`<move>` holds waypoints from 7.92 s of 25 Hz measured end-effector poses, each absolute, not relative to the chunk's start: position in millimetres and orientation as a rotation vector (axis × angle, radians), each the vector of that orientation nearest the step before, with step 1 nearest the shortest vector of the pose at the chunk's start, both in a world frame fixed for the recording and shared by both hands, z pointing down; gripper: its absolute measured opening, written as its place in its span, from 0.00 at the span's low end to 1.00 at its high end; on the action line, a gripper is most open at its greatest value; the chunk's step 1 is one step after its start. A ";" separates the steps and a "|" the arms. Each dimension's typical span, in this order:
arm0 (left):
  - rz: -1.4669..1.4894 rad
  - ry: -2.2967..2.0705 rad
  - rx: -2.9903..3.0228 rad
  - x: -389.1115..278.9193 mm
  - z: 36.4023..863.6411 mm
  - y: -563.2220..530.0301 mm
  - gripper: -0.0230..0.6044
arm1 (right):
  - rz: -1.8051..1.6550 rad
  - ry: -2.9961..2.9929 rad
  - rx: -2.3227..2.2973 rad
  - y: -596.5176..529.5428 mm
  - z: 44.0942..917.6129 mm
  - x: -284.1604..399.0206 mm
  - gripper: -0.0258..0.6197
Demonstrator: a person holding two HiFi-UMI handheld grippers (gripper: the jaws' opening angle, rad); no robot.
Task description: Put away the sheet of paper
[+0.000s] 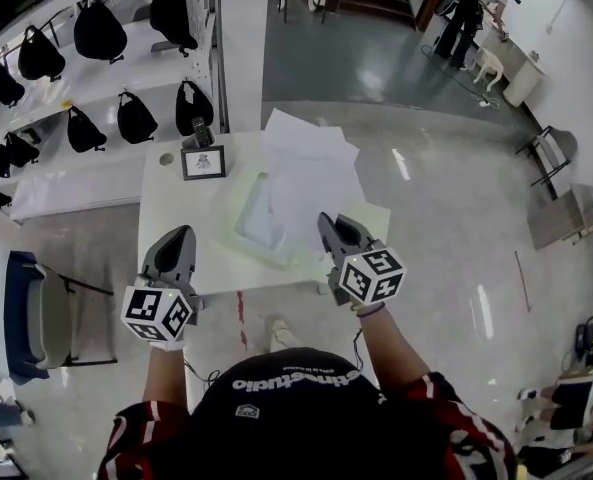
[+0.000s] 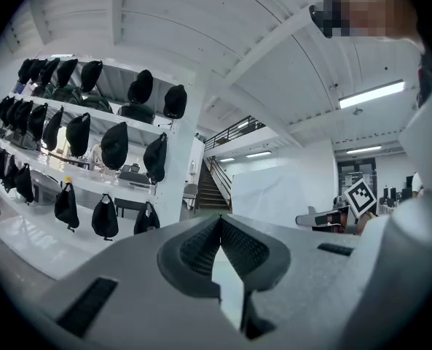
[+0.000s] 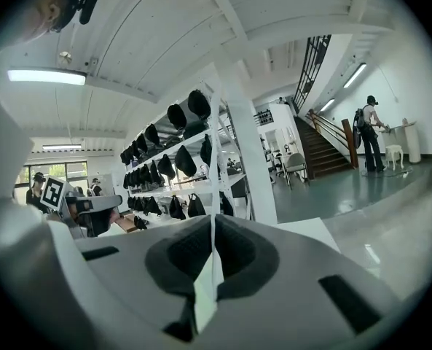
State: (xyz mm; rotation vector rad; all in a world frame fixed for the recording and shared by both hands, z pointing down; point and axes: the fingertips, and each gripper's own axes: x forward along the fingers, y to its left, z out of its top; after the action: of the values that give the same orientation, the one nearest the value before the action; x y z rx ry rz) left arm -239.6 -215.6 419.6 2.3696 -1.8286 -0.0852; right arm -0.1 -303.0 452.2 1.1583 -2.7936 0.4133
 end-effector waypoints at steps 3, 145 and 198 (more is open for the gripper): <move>-0.076 -1.835 2.359 -236.6 422.0 -222.8 0.04 | 0.463 -2.780 1.135 -315.5 466.6 0.1 0.04; 0.159 -2.085 2.057 -262.5 464.1 -250.2 0.04 | 1.417 -2.228 0.766 -401.2 761.8 -69.3 0.04; 0.085 -1.746 2.407 -231.9 455.2 -281.9 0.04 | 1.016 -2.336 1.303 -367.6 637.0 46.0 0.31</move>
State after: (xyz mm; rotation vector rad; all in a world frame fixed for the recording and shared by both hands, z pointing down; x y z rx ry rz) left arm -231.9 -281.9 455.2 2.4068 -1.7461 0.0848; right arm 46.0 -367.6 637.0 1.3034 -2.3364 1.0158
